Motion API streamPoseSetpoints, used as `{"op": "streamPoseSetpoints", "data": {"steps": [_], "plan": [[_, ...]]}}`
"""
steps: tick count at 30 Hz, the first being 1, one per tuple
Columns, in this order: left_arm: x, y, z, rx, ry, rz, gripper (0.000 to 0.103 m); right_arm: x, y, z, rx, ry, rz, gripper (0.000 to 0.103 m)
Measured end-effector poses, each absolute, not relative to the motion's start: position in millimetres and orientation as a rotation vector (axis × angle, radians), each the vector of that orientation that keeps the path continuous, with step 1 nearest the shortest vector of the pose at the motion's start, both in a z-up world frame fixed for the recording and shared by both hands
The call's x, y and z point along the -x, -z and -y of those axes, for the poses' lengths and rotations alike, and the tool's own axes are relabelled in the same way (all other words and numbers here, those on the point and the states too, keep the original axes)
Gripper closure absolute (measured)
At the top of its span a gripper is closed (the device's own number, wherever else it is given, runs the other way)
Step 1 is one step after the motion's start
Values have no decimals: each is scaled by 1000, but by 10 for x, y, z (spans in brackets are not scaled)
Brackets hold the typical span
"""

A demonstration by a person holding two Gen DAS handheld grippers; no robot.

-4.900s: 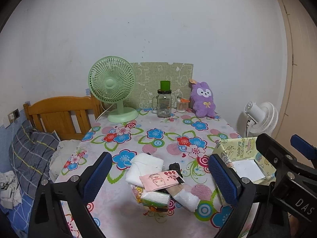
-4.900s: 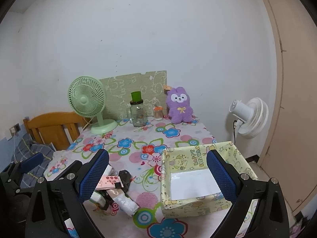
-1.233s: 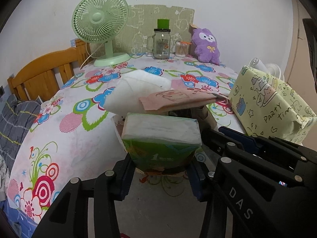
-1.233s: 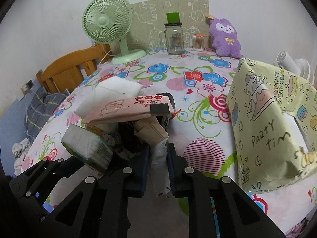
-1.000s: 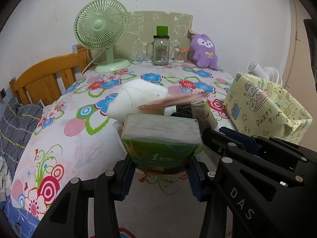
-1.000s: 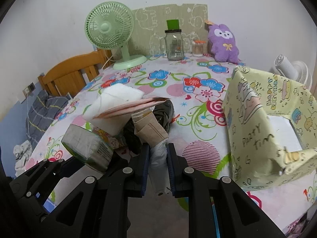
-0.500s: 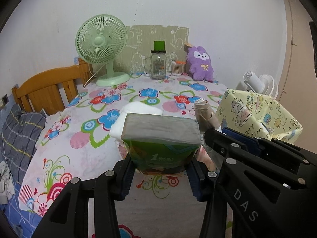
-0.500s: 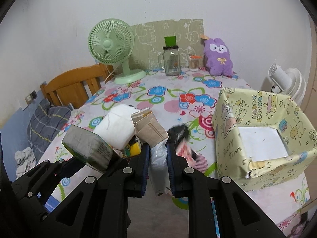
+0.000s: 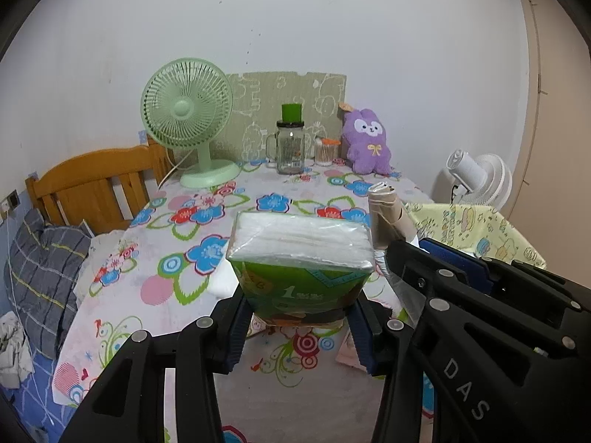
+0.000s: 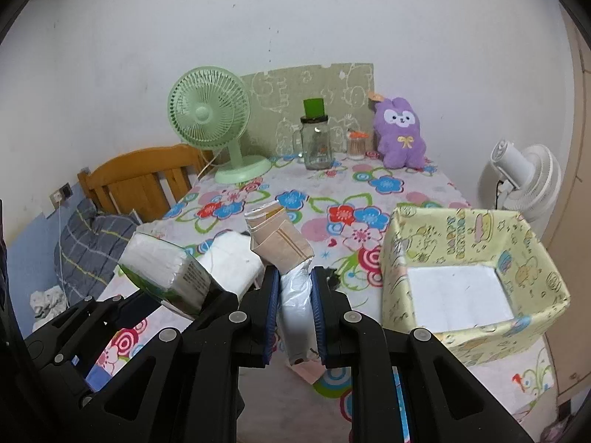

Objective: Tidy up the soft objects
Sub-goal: 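Grasp the green tissue pack with the left tool while the right tool grasps the white roll, then lift both held items and carry them over the patterned box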

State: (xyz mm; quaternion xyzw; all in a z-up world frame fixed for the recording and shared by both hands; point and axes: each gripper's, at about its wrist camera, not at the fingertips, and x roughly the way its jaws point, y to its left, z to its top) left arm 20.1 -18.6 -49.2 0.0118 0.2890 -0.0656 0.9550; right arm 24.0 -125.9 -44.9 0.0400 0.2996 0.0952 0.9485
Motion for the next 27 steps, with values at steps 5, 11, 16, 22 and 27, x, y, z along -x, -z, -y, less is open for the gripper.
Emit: {"op": "streamPoseSetpoints", "data": {"steps": [5, 11, 16, 22, 27], "plan": [[-183, 361, 220, -26, 136, -567, 54, -212, 301, 1297, -81, -187, -589, 83], [-192, 254, 237, -26, 133, -556, 54, -215, 179, 1321, -77, -182, -577, 83], [-207, 192, 253, -30, 129, -548, 54, -239, 116, 1345, -81, -183, -570, 83], [-247, 160, 283, -28, 132, -547, 54, -269, 68, 1371, -81, -178, -567, 83], [-291, 132, 359, -26, 136, -541, 54, -301, 45, 1428, -78, -173, -561, 83]]}}
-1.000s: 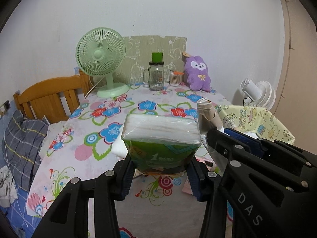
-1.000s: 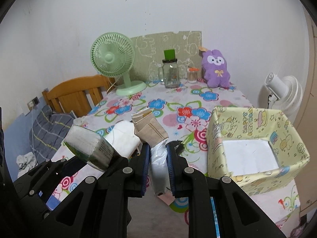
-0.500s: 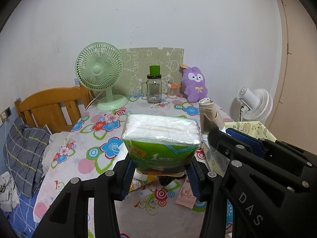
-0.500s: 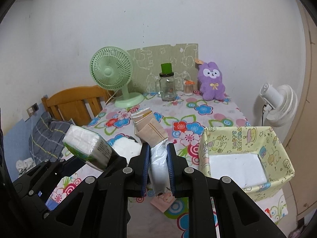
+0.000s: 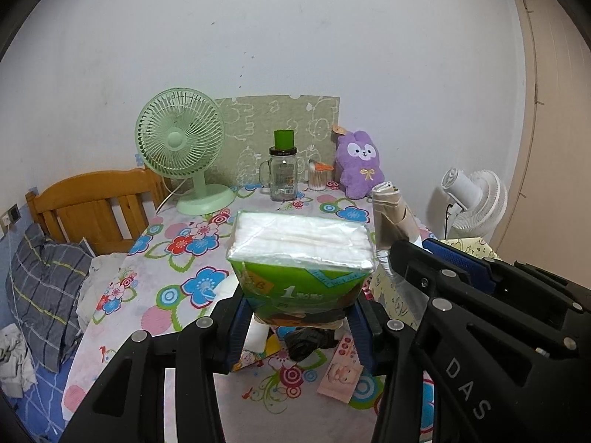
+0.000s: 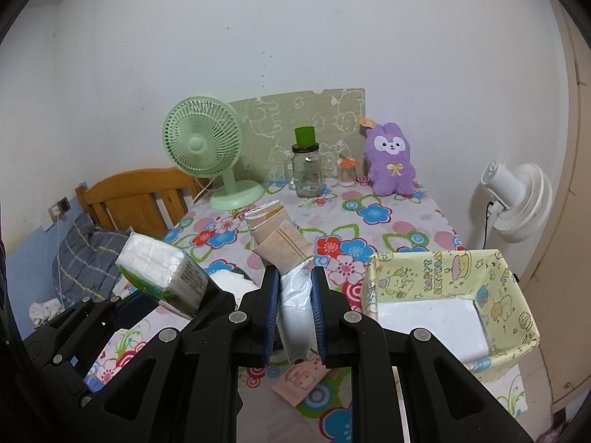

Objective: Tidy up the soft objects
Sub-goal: 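Lift both held items and carry them over the patterned box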

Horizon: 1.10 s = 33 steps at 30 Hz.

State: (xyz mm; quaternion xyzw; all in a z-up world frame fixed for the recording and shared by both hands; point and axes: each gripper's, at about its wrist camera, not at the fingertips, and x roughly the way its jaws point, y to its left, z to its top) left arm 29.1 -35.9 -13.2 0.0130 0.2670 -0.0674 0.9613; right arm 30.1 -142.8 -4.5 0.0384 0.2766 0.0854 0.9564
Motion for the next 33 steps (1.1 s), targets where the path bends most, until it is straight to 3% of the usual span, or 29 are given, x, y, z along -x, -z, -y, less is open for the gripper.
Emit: {"op": "streamPoseSetpoints", "data": {"steps": [33], "plan": [[-633, 171, 1305, -53, 267, -551, 54, -530, 72, 2357, -119, -61, -560, 83]]}}
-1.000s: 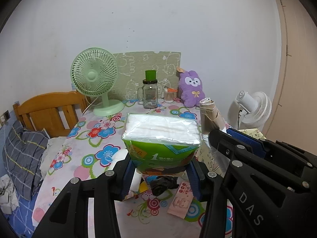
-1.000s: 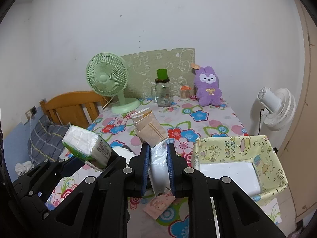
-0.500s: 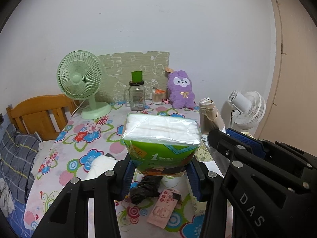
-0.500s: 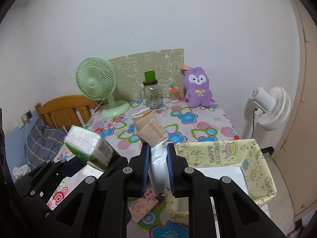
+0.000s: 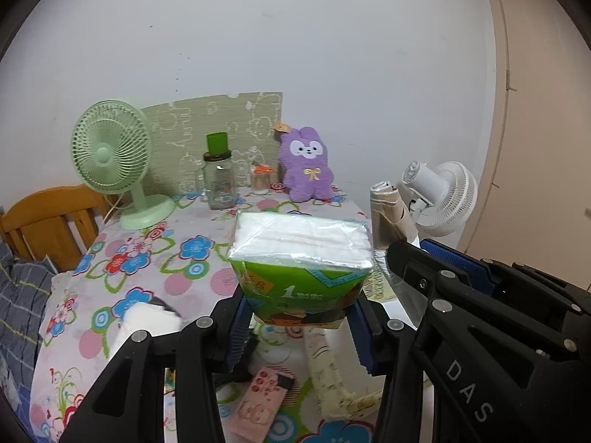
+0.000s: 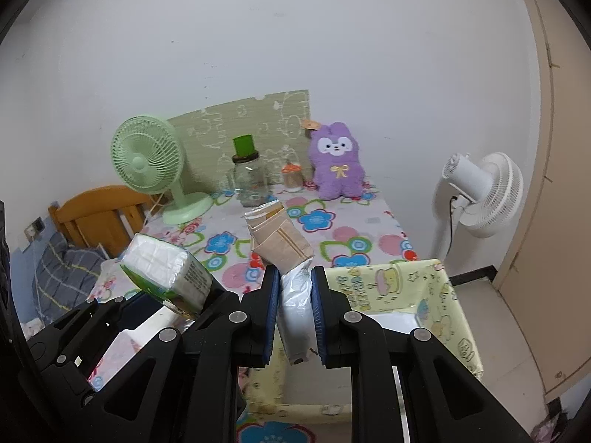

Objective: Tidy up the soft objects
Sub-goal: 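Lift both held items and carry them over the patterned box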

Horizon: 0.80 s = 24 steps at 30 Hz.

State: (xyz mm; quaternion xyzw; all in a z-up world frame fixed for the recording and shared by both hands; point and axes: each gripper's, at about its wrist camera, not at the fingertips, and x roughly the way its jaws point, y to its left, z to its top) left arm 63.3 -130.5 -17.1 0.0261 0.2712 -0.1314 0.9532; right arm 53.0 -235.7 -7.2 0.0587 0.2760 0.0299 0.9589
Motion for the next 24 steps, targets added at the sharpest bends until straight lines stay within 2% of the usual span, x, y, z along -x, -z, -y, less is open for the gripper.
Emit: {"op": "streamPoseSetpoints", "data": {"steps": [24], "plan": [[-803, 335, 1919, -94, 380, -599, 54, -626, 243, 2963, -168, 51, -593, 83]]}}
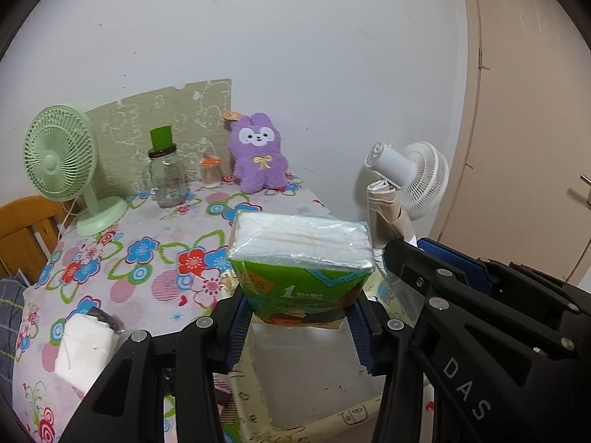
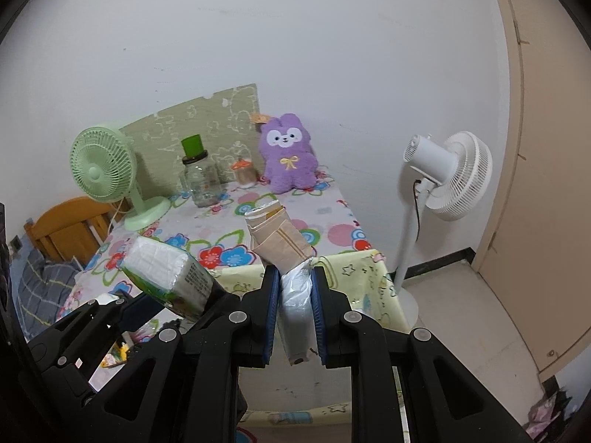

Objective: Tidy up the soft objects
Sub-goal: 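Lift both held items and carry them over the patterned box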

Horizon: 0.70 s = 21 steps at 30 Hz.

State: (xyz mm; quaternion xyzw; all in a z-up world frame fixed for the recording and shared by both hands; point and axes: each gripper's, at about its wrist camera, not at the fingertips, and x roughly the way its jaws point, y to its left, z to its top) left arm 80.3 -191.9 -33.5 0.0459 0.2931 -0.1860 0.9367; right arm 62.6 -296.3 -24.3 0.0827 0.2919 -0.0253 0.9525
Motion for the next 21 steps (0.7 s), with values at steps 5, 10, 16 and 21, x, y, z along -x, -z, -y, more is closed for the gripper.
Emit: {"op": "streamPoseSetpoints", "data": {"steps": [5, 10, 16, 21], "plan": [[-870, 407, 2016, -106, 393, -624, 53, -666, 322, 3041, -180, 71, -615, 83], [-947, 500, 2078, -117, 400, -658, 52, -732, 417, 3121, -193, 82, -645, 83], [-1028, 606, 2138, -134, 398, -734, 51, -813, 539, 3181, -208, 88, -683, 83], [-1028, 641, 2155, -137, 397, -751, 41, -871, 601, 3194, -213, 87, -711, 83]]}}
